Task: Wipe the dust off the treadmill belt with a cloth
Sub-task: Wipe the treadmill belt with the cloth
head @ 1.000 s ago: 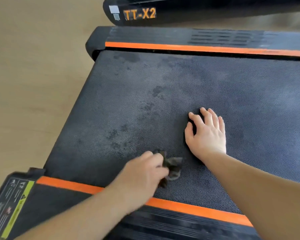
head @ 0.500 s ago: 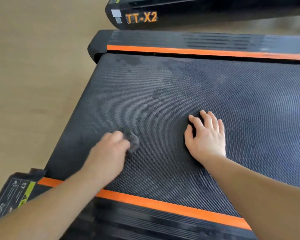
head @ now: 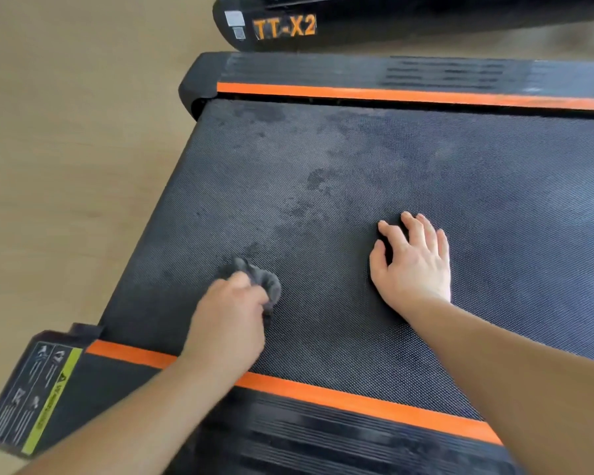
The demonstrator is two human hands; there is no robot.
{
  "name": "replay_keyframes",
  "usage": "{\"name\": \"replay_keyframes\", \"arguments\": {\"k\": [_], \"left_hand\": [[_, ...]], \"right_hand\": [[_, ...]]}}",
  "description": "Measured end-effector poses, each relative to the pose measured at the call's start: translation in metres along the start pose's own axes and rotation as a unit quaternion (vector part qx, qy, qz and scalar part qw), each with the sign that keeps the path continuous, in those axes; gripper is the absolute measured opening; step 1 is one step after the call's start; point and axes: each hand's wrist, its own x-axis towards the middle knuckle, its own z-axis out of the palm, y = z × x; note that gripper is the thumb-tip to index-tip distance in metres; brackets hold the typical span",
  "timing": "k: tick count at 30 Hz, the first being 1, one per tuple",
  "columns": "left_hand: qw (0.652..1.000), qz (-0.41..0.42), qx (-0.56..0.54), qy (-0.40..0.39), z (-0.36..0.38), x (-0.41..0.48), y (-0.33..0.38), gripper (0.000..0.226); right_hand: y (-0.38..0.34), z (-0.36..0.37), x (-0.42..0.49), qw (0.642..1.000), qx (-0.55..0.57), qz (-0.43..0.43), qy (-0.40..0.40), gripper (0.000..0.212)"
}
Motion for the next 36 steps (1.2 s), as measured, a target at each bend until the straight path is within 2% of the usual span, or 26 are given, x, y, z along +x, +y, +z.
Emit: {"name": "replay_keyframes", "arguments": {"k": [2,5,8,10,13,15,16,17,19,21,22,23,25,27,28,30,32,33,34,36], "left_hand": [[0.998,0.033,-0.040,-0.037,0.008,-0.021,0.049,0.008],[0.986,0.111,-0.095,-0.079,0.020,-0.041,0.100,0.017],[0.982,0.131,-0.108,-0.088,0.021,-0.028,0.081,0.010],[0.992,0.103,-0.052,-0.050,0.020,-0.015,0.046,0.010],[0.999,-0.011,-0.017,0.030,0.017,0.001,0.004,0.009],[0.994,-0.073,-0.026,0.074,0.019,0.000,0.021,0.011],[0.994,-0.066,-0.042,0.080,0.022,-0.005,0.039,0.013],[0.995,-0.030,-0.063,0.065,0.023,-0.014,0.060,0.014],[0.991,0.100,-0.093,-0.008,0.023,-0.029,0.090,0.013],[0.975,0.200,-0.076,-0.052,0.023,-0.011,0.076,0.011],[0.974,0.215,-0.058,-0.051,0.023,0.007,0.061,0.009],[0.980,0.193,-0.036,-0.040,0.023,0.028,0.044,0.009],[0.996,0.080,-0.017,0.023,0.023,0.065,0.018,0.008],[0.998,-0.008,-0.032,0.060,0.028,0.076,0.030,0.009],[0.998,0.012,-0.041,0.053,0.031,0.071,0.046,0.011],[0.984,0.164,-0.070,-0.012,0.034,0.048,0.081,0.012],[0.949,0.290,-0.090,-0.079,0.031,0.048,0.078,0.012],[0.945,0.306,-0.085,-0.085,0.030,0.063,0.064,0.011],[0.955,0.281,-0.068,-0.070,0.028,0.080,0.049,0.011],[0.989,0.144,-0.035,0.010,0.028,0.108,0.024,0.008]], "right_hand": [[0.000,0.000,0.000,1.000,-0.002,0.002,0.001,0.046],[-0.001,-0.001,0.000,1.000,0.006,0.004,0.006,0.045],[0.000,0.000,0.001,1.000,0.005,0.001,0.008,0.045],[0.000,0.000,0.001,1.000,0.004,0.001,0.004,0.045],[0.000,0.000,0.000,1.000,0.005,-0.001,0.006,0.045],[0.000,0.000,0.000,1.000,0.004,-0.002,0.005,0.045],[0.000,0.000,0.000,1.000,0.004,-0.002,0.005,0.046],[-0.001,0.000,0.000,1.000,0.004,-0.001,0.006,0.045],[-0.001,0.000,-0.001,1.000,0.008,0.000,0.012,0.045],[-0.001,0.000,-0.001,1.000,0.010,-0.002,0.017,0.045],[-0.001,0.000,-0.001,1.000,0.010,-0.003,0.016,0.045],[0.000,-0.001,-0.001,1.000,0.008,-0.004,0.014,0.046],[0.000,-0.001,-0.001,1.000,0.004,-0.005,0.011,0.046],[0.001,-0.001,0.000,1.000,-0.002,-0.004,0.004,0.047],[0.001,0.000,0.000,1.000,-0.003,-0.005,0.003,0.047],[0.001,0.001,0.000,1.000,-0.001,-0.005,0.008,0.047],[0.001,0.000,0.000,1.000,0.003,-0.006,0.012,0.047],[0.001,-0.001,0.000,1.000,0.003,-0.006,0.010,0.046],[0.000,-0.001,0.000,1.000,0.002,-0.006,0.006,0.046],[-0.001,-0.002,0.000,1.000,0.001,-0.002,0.002,0.046]]}}
